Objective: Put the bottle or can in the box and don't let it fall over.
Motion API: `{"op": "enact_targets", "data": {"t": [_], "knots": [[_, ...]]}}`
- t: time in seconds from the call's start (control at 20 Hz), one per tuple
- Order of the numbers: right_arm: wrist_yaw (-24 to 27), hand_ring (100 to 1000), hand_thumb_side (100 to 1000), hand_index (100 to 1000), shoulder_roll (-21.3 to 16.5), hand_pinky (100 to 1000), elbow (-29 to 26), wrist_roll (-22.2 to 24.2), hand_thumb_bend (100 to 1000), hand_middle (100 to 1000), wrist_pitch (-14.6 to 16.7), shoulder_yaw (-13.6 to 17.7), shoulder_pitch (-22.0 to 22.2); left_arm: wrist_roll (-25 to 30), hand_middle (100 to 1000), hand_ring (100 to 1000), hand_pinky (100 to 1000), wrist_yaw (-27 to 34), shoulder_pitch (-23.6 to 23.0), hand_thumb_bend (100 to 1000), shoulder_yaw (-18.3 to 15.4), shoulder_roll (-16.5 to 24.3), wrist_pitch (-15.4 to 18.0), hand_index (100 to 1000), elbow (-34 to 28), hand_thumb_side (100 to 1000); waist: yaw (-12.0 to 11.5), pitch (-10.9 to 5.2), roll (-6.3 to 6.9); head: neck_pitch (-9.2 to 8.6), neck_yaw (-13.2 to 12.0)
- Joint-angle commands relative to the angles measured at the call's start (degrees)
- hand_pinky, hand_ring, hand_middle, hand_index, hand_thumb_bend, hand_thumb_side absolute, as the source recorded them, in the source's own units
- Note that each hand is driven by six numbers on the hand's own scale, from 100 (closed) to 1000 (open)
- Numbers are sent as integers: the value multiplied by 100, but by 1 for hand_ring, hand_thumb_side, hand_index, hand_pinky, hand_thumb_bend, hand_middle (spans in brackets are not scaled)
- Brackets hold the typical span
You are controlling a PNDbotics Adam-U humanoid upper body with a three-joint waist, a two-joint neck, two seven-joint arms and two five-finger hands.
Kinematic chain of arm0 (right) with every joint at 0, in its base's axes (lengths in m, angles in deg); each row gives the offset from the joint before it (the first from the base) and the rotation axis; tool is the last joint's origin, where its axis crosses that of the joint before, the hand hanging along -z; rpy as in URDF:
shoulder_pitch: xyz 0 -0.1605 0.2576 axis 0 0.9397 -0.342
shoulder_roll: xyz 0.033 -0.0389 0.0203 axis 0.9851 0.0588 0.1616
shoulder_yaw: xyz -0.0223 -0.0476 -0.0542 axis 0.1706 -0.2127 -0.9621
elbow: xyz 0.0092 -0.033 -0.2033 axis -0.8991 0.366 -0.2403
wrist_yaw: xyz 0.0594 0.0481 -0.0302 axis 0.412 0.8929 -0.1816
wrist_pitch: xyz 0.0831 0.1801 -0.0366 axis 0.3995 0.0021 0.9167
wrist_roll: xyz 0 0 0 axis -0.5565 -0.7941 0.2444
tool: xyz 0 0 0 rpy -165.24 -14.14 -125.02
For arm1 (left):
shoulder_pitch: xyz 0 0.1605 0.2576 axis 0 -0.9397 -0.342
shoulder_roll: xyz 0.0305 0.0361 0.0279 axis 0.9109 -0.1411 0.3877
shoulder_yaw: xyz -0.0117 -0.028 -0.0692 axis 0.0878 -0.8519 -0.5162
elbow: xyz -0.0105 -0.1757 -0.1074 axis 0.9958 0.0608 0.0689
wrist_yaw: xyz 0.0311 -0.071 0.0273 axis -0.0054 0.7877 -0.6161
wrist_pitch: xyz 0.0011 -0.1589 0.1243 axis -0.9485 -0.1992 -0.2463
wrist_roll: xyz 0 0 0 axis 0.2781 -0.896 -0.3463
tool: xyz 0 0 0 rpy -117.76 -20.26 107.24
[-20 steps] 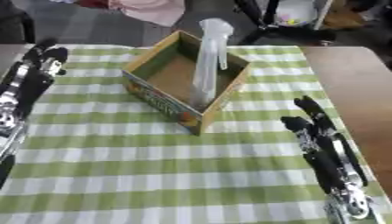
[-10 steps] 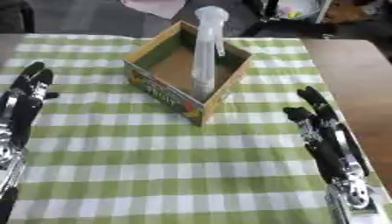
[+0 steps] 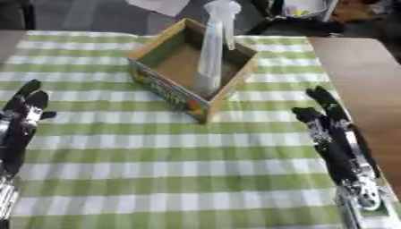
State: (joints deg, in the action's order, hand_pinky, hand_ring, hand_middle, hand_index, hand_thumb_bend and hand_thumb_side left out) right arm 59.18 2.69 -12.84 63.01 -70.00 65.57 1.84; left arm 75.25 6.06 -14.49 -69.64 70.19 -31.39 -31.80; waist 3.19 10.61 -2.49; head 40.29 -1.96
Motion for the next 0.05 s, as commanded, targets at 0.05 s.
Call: {"op": "enact_targets", "data": {"t": [0.05], "knots": [[5, 788, 553, 1000, -76, 858, -57, 8, 100, 957, 12, 20, -41, 9, 1000, 1000, 747, -31, 34, 344, 25, 10, -26, 939, -149, 767, 19, -125, 20, 28, -13]]}}
